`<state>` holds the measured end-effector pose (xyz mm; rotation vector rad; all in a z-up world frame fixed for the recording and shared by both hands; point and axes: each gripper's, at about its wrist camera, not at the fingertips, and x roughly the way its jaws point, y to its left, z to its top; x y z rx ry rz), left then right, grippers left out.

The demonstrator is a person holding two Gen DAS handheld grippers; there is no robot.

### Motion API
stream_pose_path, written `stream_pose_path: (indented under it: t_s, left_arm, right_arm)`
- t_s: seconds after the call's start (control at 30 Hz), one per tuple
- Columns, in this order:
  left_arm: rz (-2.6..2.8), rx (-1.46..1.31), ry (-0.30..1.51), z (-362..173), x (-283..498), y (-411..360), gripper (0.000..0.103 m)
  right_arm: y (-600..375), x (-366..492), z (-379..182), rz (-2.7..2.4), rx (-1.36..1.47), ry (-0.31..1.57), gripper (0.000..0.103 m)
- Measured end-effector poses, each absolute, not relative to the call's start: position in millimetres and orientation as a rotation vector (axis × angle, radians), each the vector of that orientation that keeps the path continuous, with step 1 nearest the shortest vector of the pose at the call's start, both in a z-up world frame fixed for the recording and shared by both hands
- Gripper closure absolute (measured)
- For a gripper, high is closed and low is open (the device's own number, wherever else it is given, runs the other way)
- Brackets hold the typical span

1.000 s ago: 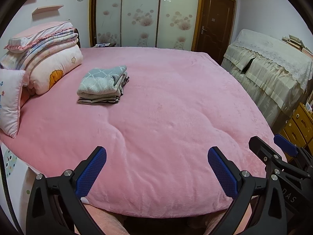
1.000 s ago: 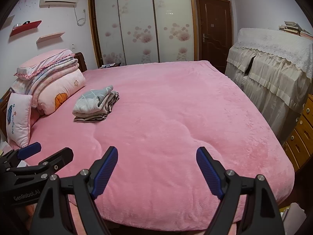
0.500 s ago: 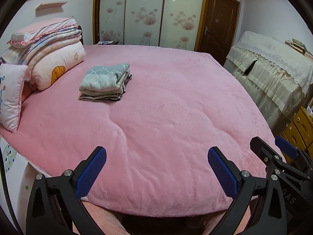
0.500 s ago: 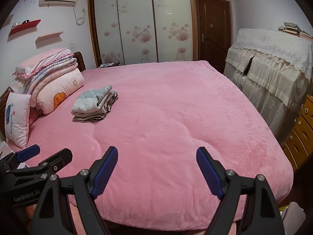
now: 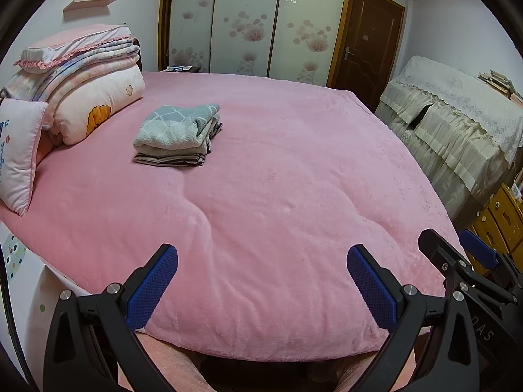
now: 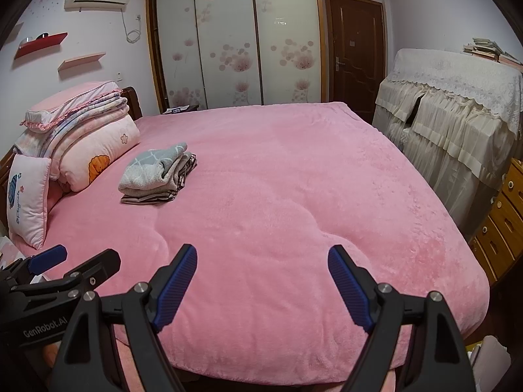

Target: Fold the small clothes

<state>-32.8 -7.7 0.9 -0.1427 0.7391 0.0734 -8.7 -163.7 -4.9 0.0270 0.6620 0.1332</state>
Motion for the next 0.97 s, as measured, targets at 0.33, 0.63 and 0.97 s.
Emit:
stream_pose_path:
  t_s: [0.33, 0.63, 0.97]
  left_arm:
    - [0.075, -0.151, 0.741, 1.8, -33.5, -7.2, 0.000]
    - [0.075, -0.152, 0.737, 2.4, -33.6, -7.0, 0.000]
    - [0.076, -0.157, 0.757, 1.9, -30.4, -7.1, 0.000]
  right_arm:
    - [-158.0, -12.4, -7.6, 0.124, 0.017, 0.665, 0.020]
    - [-156.9, -12.6, -6.8, 0.121, 0.013, 0.665, 0.020]
    - [-156.5, -13.2, -6.3, 0.118, 0.008, 0.663, 0.020]
